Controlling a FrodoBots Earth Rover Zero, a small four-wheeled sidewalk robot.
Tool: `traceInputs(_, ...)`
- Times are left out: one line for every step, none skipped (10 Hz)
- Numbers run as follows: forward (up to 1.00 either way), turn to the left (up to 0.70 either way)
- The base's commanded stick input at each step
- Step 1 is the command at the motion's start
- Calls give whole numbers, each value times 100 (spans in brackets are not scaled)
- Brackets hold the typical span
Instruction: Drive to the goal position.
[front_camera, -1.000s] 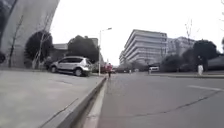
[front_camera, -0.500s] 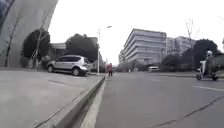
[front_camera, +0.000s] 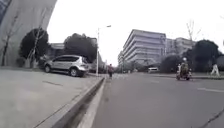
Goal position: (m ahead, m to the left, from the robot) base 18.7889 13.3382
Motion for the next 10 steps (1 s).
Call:
traceInputs(70,0)
traceInputs(70,0)
traceInputs(70,0)
traceInputs(70,0)
traceInputs(70,0)
traceInputs(70,0)
traceInputs(70,0)
traceInputs(70,0)
traceInputs(70,0)
traceInputs(70,0)
